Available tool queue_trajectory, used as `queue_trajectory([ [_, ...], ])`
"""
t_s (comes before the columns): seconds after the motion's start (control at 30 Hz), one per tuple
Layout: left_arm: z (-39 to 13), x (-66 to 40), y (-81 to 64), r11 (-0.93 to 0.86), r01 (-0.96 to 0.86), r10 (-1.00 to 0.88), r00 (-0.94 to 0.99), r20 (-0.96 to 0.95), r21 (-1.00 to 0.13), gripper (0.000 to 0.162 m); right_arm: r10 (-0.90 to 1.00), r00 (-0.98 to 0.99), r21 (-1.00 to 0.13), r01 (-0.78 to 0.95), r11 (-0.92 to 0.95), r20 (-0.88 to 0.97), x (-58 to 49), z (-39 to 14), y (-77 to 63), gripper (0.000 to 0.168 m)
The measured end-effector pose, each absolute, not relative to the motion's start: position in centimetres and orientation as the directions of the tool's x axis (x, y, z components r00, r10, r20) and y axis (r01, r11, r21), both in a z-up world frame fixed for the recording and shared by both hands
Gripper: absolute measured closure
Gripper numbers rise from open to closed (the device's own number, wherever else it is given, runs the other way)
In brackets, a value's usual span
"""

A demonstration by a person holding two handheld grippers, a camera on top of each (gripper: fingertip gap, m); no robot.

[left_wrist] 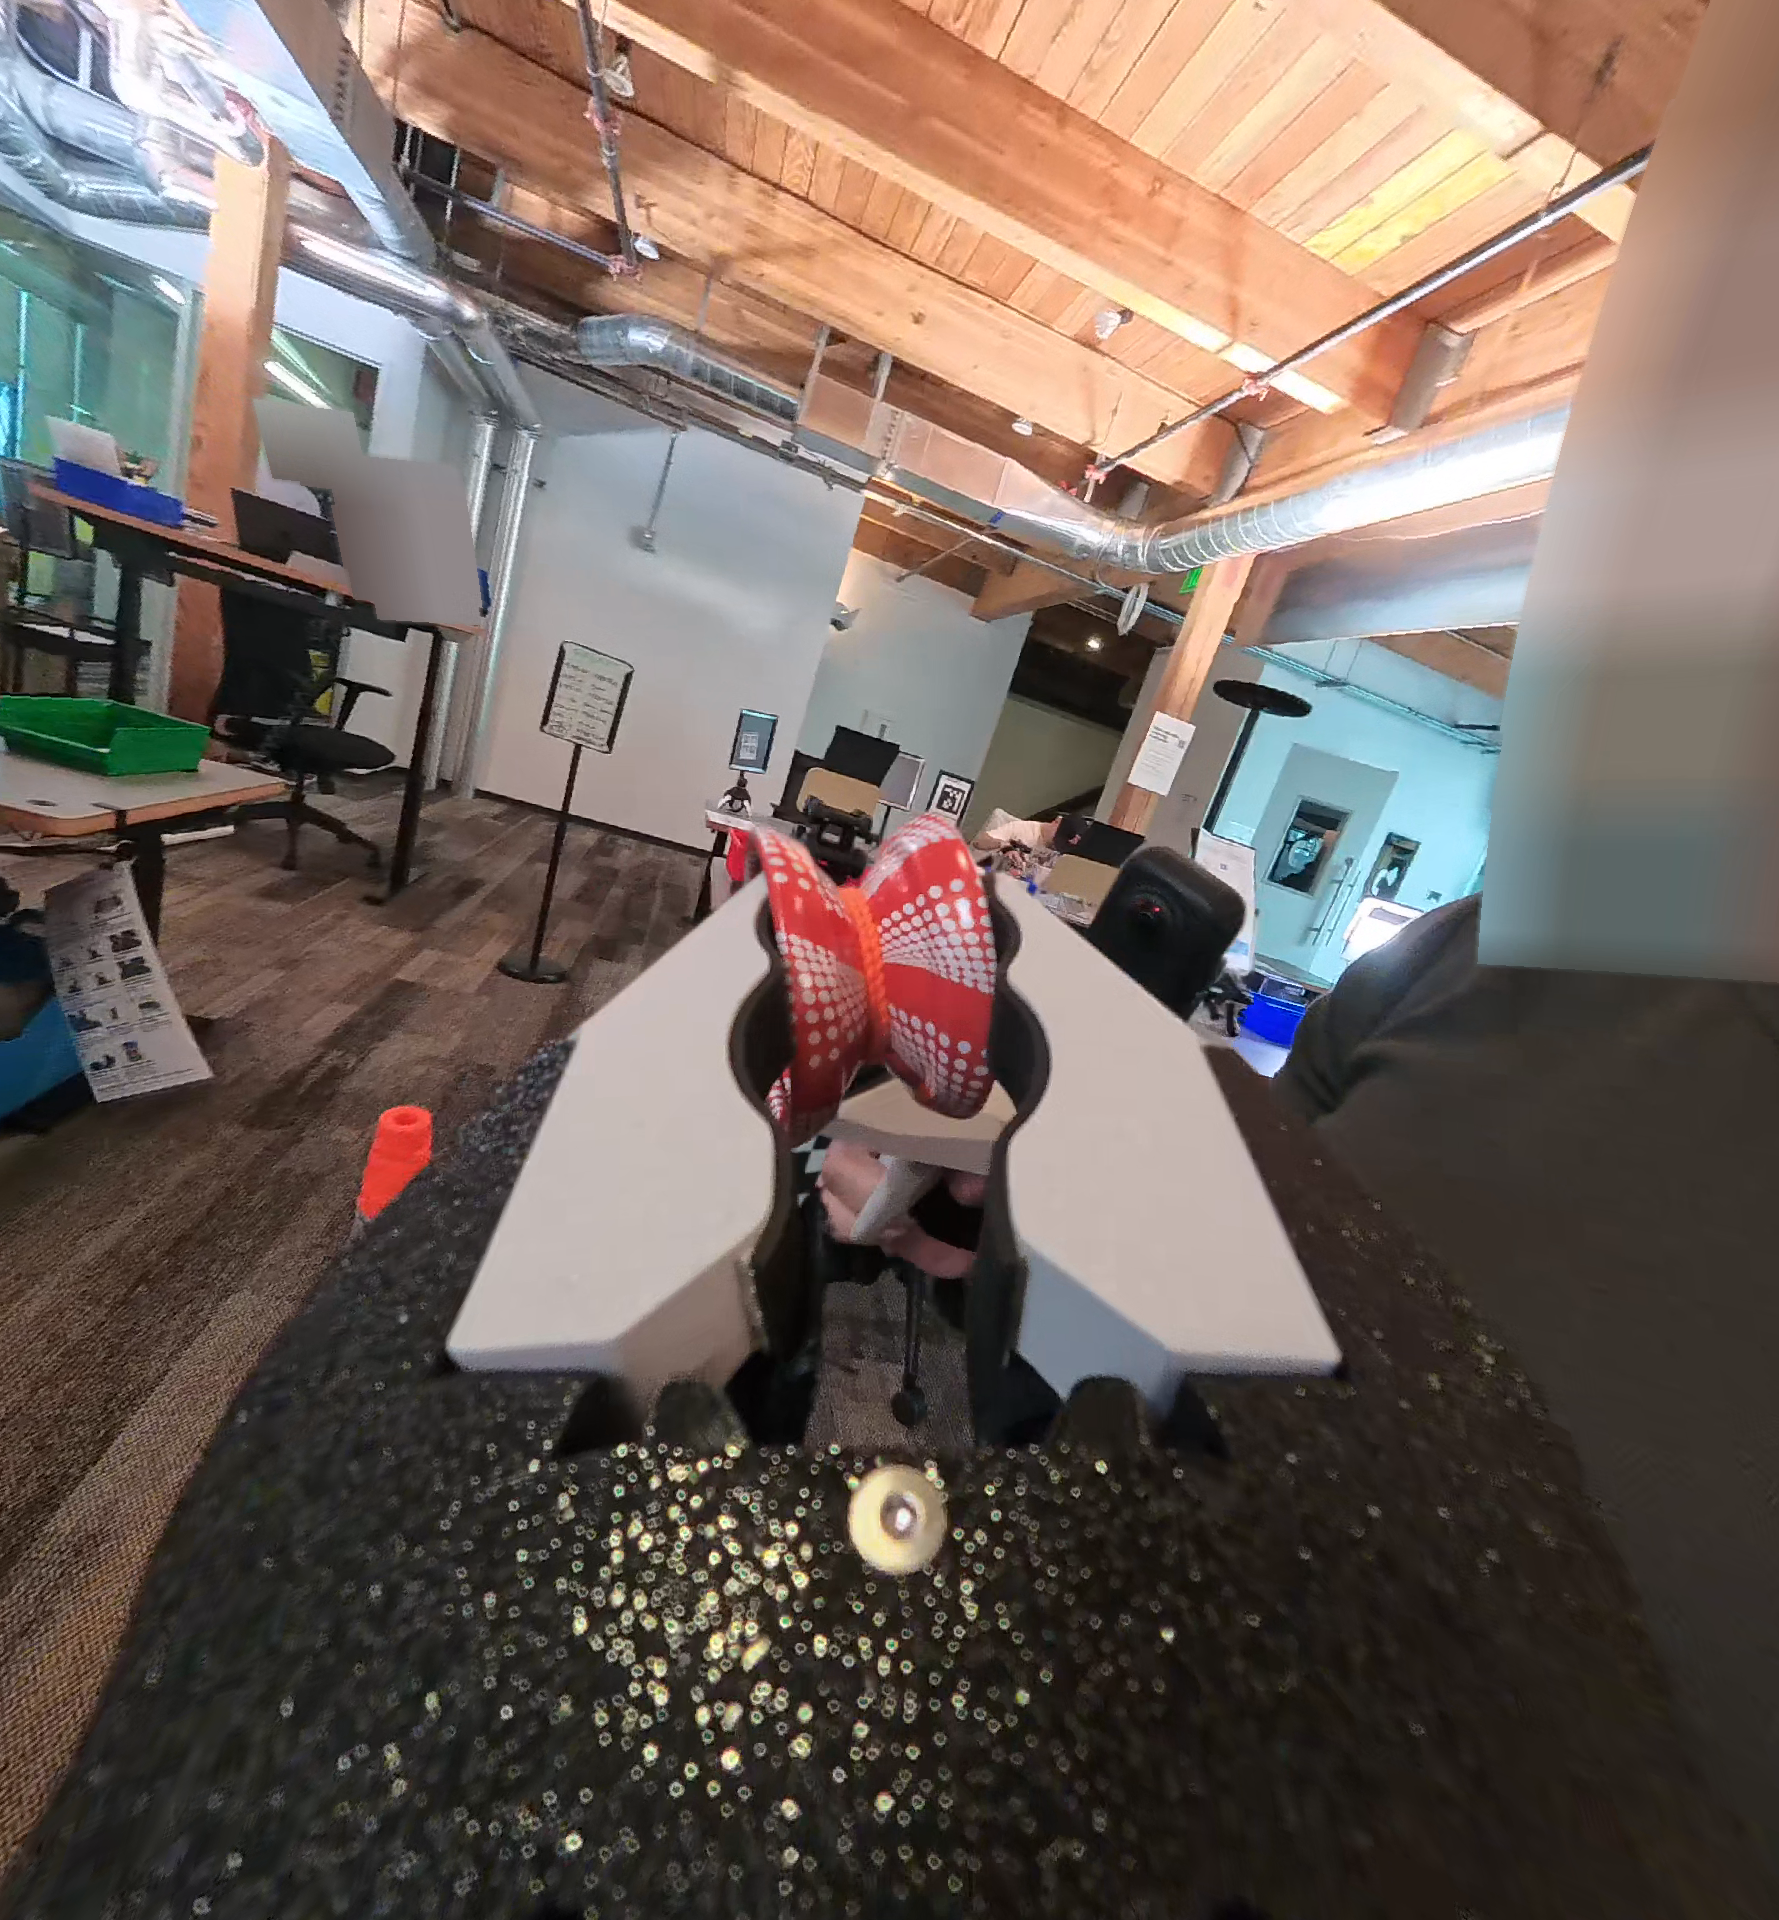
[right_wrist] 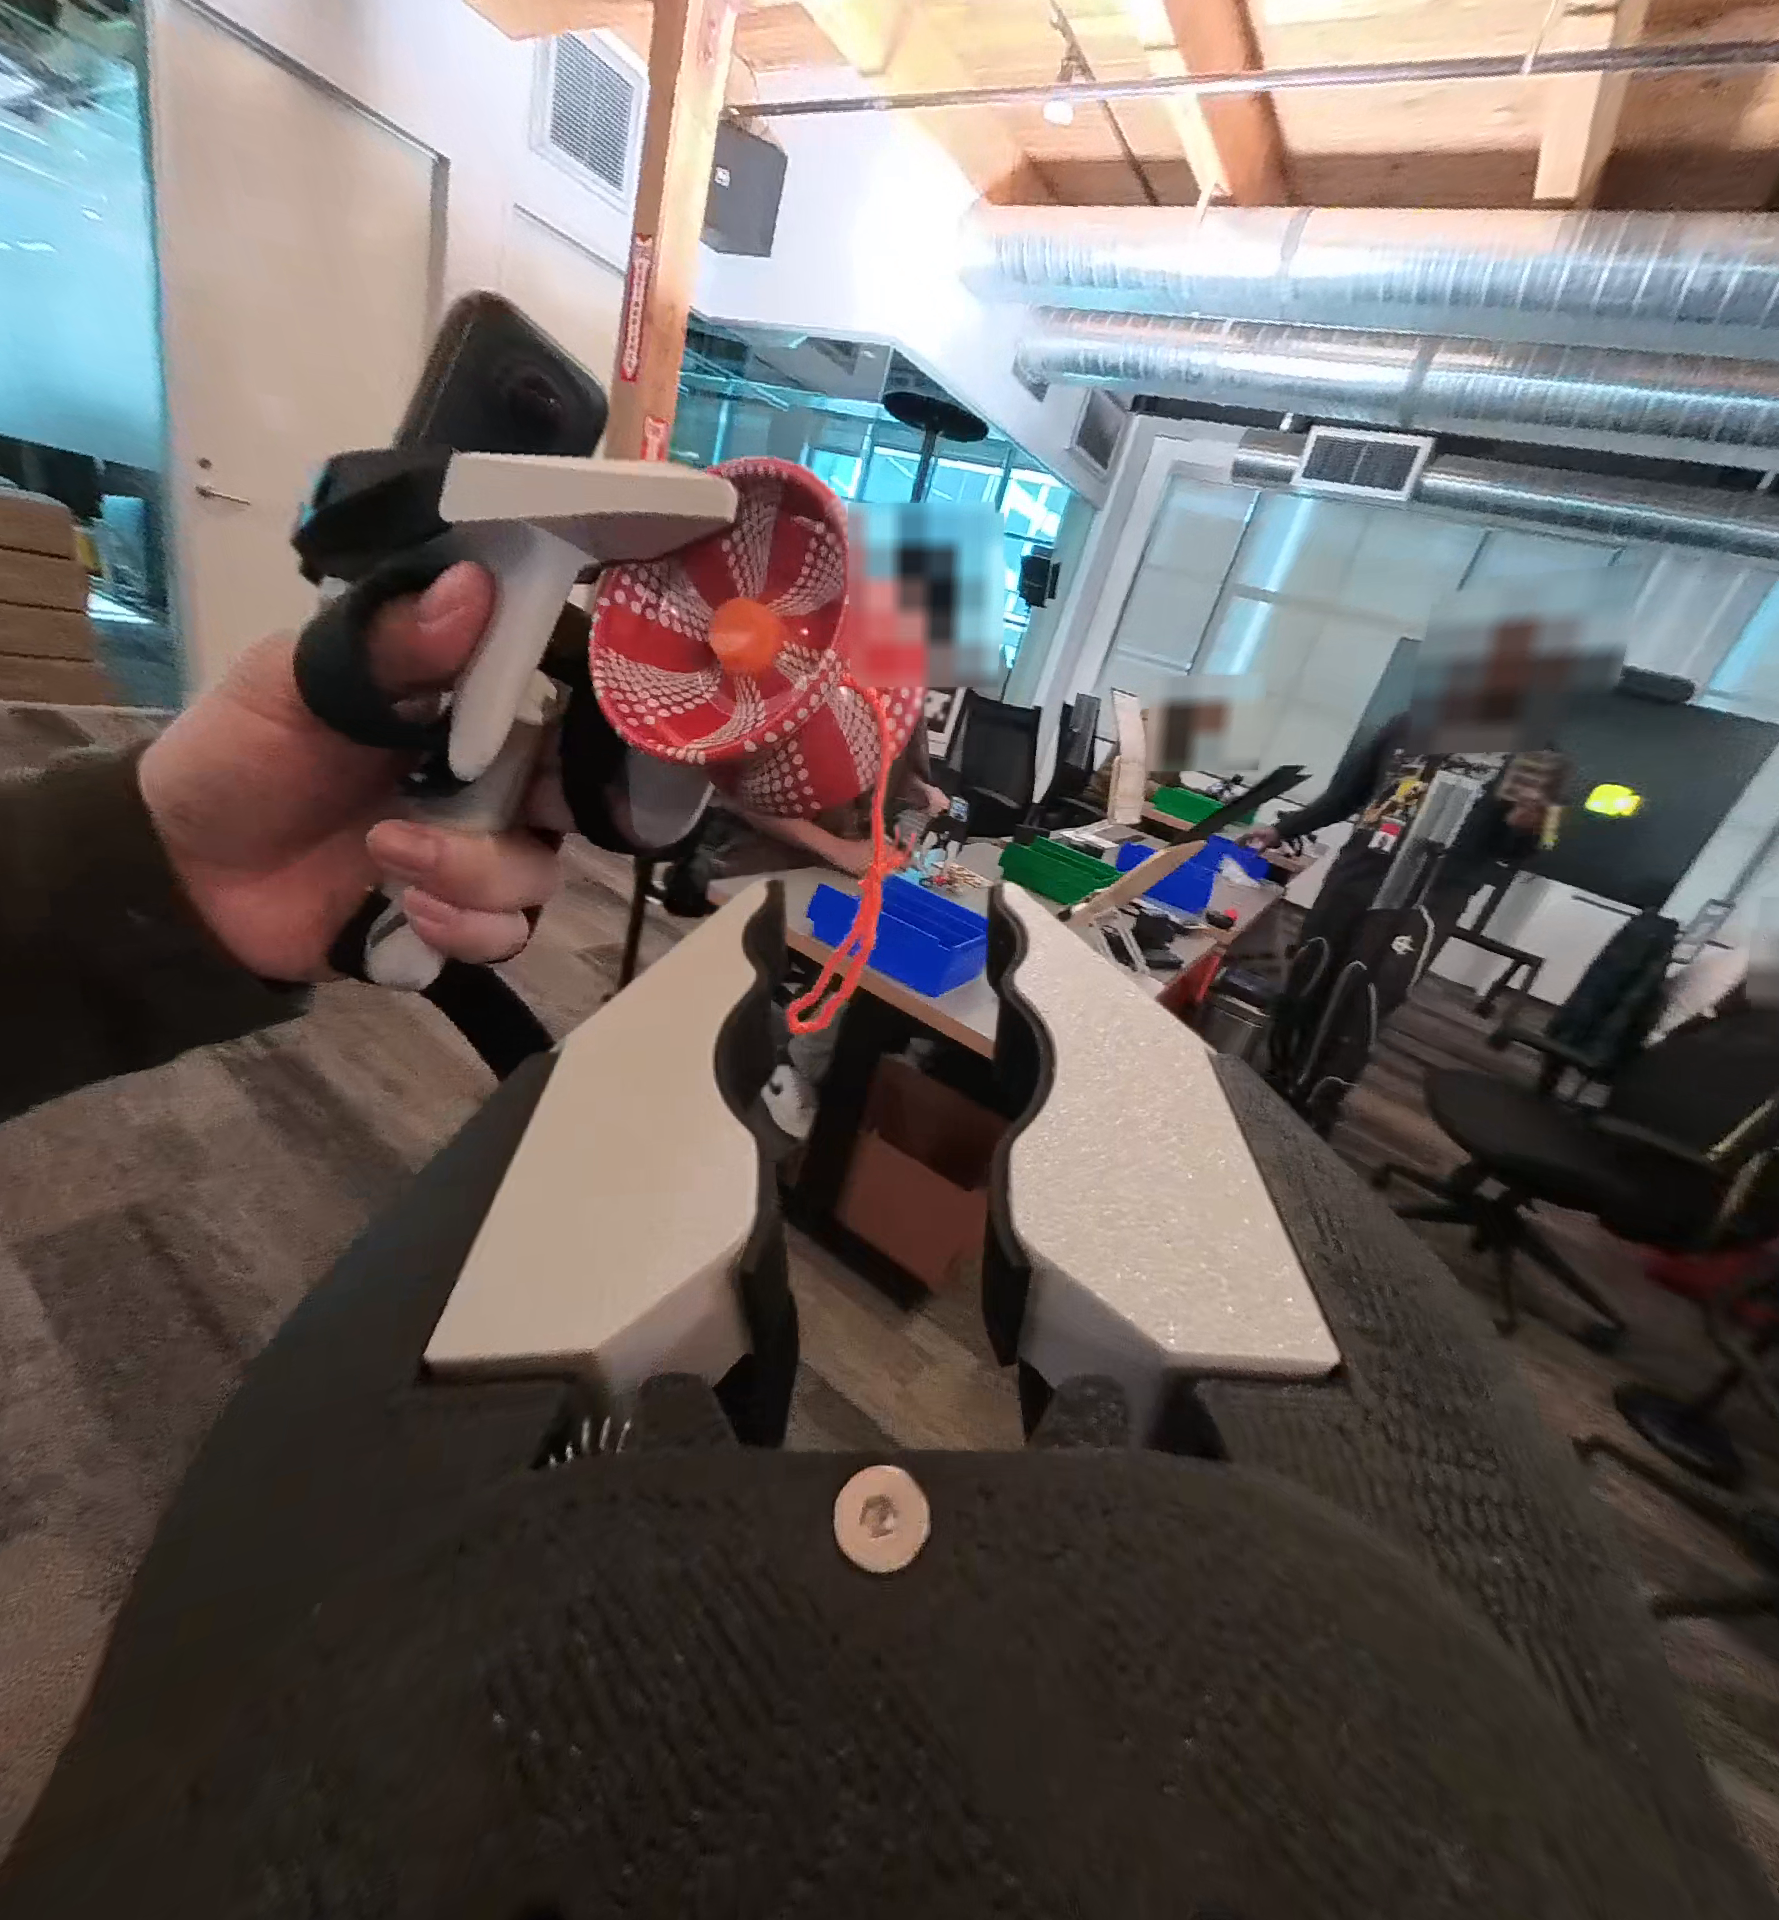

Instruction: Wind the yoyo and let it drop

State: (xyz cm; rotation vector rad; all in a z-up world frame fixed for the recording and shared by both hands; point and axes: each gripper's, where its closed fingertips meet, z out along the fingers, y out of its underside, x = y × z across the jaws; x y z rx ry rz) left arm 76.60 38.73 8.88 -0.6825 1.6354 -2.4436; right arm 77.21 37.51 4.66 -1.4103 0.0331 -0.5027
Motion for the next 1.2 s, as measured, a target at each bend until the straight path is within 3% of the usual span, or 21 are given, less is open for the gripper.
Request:
queue_trajectory([
  [0.27,8.5,75.9,37.9,-0.361,-0.147,-0.324,-0.906,0.271,-0.921,0.130,-0.393,0.876,-0.945,0.323,0.048,0.279,77.1,4.6,38.8,0.151],
  [0.37,7.9,75.9,37.8,-0.347,-0.160,-0.317,-0.907,0.276,-0.924,0.130,-0.418,0.866,-0.949,0.314,0.029,0.274,78.0,4.2,38.7,0.168],
  [0.53,6.6,77.3,39.0,-0.367,-0.158,-0.385,-0.872,0.304,-0.917,0.131,-0.467,0.850,-0.958,0.285,0.020,0.243,79.9,4.1,37.8,0.168],
  [0.7,6.3,80.4,40.5,-0.364,-0.043,-0.533,-0.809,0.246,-0.930,0.130,-0.460,0.772,-0.886,0.458,-0.079,0.440,82.2,6.8,39.8,0.168],
  [0.93,11.0,87.1,47.4,-0.363,0.193,-0.775,-0.605,0.180,-0.912,0.129,-0.370,0.608,-0.702,0.679,-0.214,0.702,87.1,14.0,47.1,0.168],
  [0.97,10.9,87.8,48.7,-0.346,0.191,-0.812,-0.552,0.191,-0.919,0.115,-0.361,0.592,-0.684,0.692,-0.232,0.721,87.6,14.5,47.7,0.168],
  [1.03,8.7,88.9,52.1,-0.330,0.152,-0.881,-0.403,0.247,-0.931,0.065,-0.327,0.583,-0.664,0.700,-0.263,0.744,88.3,14.8,48.7,0.168],
  [1.2,-2.7,86.2,56.9,-0.304,-0.033,-0.926,-0.223,0.304,-0.952,0.013,-0.204,0.640,-0.667,0.667,-0.333,0.741,88.5,10.3,50.1,0.168],
])
